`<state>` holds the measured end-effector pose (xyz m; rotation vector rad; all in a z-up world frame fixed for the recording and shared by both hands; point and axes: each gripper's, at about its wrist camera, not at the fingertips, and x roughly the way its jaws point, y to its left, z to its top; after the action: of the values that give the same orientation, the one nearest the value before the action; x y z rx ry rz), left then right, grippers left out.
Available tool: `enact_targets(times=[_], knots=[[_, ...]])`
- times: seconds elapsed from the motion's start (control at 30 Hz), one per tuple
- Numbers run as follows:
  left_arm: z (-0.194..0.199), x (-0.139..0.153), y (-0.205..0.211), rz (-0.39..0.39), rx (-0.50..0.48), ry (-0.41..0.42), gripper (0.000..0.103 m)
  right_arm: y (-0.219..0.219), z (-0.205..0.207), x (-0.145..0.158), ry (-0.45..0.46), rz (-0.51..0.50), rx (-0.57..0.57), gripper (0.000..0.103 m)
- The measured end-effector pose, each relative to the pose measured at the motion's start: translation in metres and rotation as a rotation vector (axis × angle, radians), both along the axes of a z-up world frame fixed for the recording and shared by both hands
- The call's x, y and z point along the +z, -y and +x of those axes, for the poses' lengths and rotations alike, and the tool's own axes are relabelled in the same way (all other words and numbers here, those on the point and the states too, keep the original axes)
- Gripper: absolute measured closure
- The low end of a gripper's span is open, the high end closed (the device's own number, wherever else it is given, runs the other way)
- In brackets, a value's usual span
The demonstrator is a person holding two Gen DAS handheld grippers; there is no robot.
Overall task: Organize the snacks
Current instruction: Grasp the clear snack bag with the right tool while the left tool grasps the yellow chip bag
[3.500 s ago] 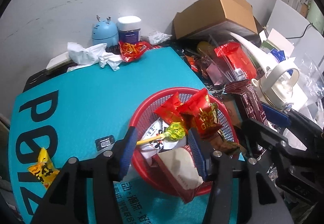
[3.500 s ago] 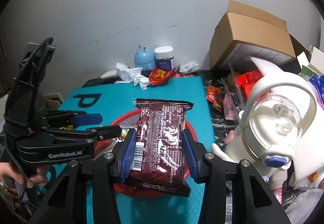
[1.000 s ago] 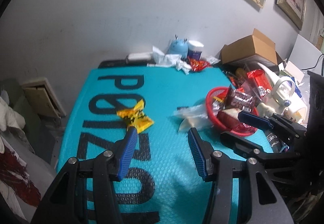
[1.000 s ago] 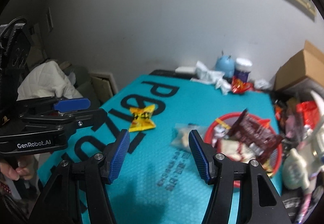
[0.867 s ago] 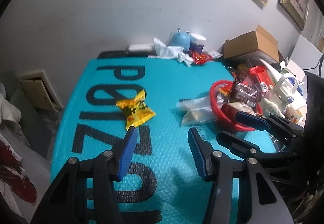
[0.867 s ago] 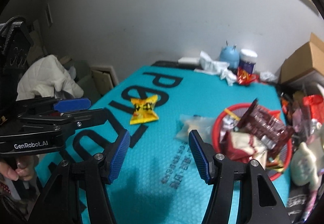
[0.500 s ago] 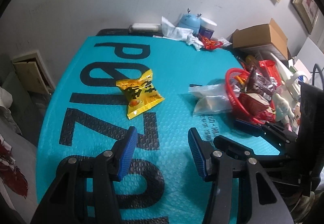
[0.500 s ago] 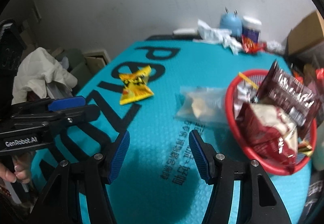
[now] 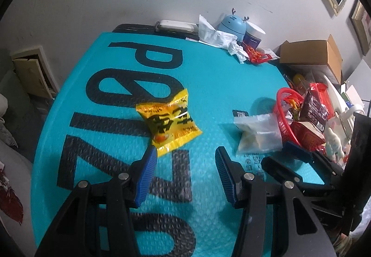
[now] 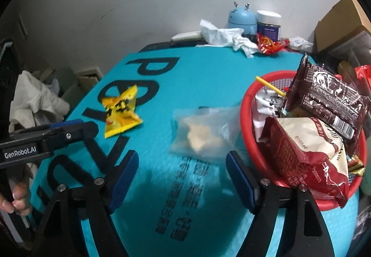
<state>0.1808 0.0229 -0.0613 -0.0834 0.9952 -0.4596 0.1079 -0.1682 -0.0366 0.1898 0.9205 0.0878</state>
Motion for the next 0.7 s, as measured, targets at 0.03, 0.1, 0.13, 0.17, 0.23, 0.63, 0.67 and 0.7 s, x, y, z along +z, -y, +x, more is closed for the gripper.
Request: enact_targets(times=[0.03,0.1,0.13,0.17,0.23,0.63,0.67,0.7], knots=[[0.003,0.0,0.001,0.004,0.004,-0.002,0.052,0.0,0.004,0.0,0.003,0.001,0.009,0.024],[0.01,-0.002,0.001,0.003,0.012,-0.007,0.052,0.0,0.011,0.001,0.008,-0.003,0.017,0.024],[0.014,-0.002,0.001,0.0,0.014,-0.009,0.052,0.0,0.015,0.001,0.011,-0.01,0.019,0.024],[0.017,-0.003,0.0,-0.003,0.02,-0.013,0.052,-0.002,0.02,0.0,0.011,-0.022,0.024,0.024],[0.025,-0.007,0.0,0.005,0.035,-0.023,0.052,-0.004,0.027,-0.003,0.004,-0.041,0.033,0.024],[0.061,-0.035,0.015,0.0,0.027,-0.117,0.05,-0.015,0.049,-0.016,0.019,-0.147,0.078,0.035],[0.062,-0.037,0.018,0.009,0.028,-0.118,0.05,-0.016,0.05,-0.017,0.016,-0.164,0.082,0.042],[0.063,-0.037,0.018,0.014,0.028,-0.119,0.049,-0.017,0.05,-0.018,0.017,-0.179,0.082,0.044]])
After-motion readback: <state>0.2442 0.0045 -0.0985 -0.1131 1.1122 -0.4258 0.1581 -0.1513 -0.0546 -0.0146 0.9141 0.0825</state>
